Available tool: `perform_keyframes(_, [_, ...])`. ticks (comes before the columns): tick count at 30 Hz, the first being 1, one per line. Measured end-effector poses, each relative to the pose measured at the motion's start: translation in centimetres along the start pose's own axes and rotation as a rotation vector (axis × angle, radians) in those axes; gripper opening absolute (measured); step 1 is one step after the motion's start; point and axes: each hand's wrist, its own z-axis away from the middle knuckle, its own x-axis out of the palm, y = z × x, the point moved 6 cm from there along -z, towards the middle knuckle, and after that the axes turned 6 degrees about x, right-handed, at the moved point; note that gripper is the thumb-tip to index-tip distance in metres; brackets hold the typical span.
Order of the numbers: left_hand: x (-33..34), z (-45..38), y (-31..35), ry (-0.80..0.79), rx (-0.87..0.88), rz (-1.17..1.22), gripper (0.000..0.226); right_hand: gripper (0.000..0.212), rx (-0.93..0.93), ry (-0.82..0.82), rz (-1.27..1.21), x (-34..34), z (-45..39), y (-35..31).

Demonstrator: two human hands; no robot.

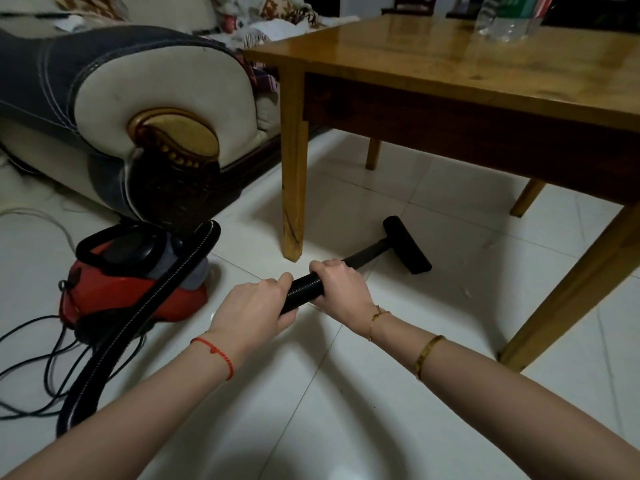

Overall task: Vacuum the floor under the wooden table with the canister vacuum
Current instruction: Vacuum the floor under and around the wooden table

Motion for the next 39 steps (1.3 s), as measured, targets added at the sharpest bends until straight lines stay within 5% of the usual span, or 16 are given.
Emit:
perform_keyframes(25, [10.6,-21.6,11.5,0.028,-0.029,0.097,0.024,0.020,0.176,-0.161,0.026,4.0,-7.8,25.9])
perform_keyframes(39, [10.1,-20.8,3.9,0.096,-0.178,0.104,0.025,0.020,-0.077,-0.202,-0.062,5.6,-14.3,18.9])
